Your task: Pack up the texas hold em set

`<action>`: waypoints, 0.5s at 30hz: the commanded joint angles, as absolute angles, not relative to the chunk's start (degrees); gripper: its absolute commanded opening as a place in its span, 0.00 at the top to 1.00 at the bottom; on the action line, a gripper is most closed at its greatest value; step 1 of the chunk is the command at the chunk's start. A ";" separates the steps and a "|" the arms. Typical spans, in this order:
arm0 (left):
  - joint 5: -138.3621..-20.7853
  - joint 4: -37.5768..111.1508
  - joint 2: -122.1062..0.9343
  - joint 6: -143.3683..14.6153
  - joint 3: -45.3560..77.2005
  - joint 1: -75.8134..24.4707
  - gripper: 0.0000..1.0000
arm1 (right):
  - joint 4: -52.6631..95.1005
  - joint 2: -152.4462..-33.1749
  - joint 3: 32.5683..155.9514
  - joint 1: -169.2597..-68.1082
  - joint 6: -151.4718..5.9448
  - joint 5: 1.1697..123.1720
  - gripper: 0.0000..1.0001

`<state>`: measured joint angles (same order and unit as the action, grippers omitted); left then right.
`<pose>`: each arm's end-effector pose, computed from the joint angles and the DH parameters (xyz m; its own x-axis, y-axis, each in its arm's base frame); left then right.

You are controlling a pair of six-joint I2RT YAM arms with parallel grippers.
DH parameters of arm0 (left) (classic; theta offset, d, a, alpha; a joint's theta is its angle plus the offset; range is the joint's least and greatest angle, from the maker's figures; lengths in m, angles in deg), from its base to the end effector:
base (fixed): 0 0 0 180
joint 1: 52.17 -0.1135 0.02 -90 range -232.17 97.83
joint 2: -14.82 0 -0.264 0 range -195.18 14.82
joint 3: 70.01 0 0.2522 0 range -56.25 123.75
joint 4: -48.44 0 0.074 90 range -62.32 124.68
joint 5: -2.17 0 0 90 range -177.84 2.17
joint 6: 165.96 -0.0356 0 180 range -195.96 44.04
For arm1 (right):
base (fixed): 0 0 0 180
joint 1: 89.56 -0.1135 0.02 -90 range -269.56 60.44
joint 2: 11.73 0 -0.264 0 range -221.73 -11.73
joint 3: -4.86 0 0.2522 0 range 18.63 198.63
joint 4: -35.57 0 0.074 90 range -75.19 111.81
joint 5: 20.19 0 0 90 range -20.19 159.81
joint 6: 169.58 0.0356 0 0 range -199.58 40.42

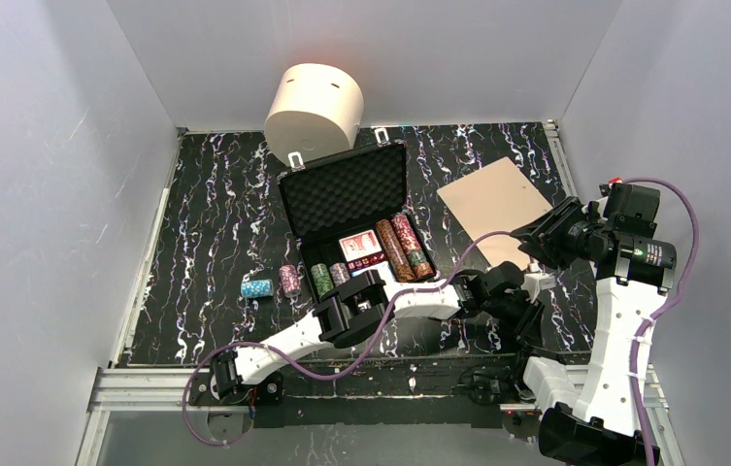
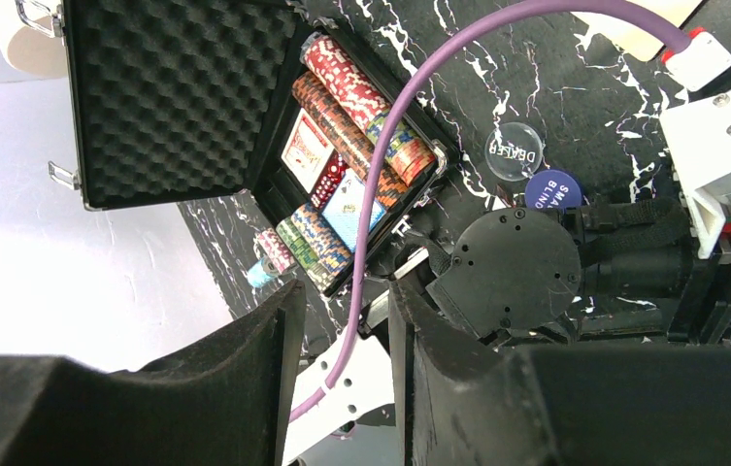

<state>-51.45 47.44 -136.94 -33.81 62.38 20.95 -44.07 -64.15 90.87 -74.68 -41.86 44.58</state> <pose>0.1502 -0.5676 0.1190 -0.7003 0.4471 -0.5565 0.6231 0.0024 -0.7822 0.1419 -0.0220 0.3858 -0.5832 0.7276 -0.3612 0.3833 0.6385 0.6674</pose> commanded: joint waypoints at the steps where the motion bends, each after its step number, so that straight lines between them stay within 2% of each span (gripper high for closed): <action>1: -52.56 43.88 -139.20 -34.83 63.30 22.18 0.75 | -42.95 -63.29 91.64 -74.88 -41.93 43.49 0.54; 9: -56.10 41.66 -138.21 -37.48 62.29 22.34 0.70 | -43.05 -62.95 91.50 -74.88 -42.02 43.44 0.54; 15: -59.44 39.24 -137.36 -40.51 61.13 22.88 0.76 | -43.11 -62.80 91.22 -74.88 -42.16 43.51 0.54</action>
